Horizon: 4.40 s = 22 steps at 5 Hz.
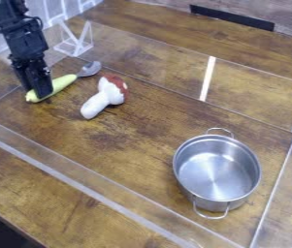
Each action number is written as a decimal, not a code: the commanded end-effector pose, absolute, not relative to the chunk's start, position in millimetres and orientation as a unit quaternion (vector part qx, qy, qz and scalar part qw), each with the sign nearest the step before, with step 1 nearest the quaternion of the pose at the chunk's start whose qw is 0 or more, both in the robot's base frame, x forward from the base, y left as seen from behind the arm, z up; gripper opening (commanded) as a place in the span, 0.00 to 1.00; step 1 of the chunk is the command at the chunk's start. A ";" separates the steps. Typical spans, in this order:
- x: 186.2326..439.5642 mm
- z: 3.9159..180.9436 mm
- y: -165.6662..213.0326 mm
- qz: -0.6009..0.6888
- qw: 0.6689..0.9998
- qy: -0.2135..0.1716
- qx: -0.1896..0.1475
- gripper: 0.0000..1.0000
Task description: Move the green spoon to the left
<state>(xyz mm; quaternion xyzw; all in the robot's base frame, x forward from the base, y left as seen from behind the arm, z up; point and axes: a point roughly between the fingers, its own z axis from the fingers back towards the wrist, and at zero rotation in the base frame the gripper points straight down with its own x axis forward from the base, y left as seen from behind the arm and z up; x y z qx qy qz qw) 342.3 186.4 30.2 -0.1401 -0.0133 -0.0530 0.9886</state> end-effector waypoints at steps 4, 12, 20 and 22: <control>354.6 50.2 189.4 -0.111 0.986 -0.030 -0.124 0.00; 349.5 61.2 195.6 -0.058 0.988 0.002 -0.142 1.00; 342.1 35.1 197.0 -0.016 0.980 -0.004 -0.200 0.00; 348.8 32.0 201.9 0.045 0.977 -0.012 -0.210 0.00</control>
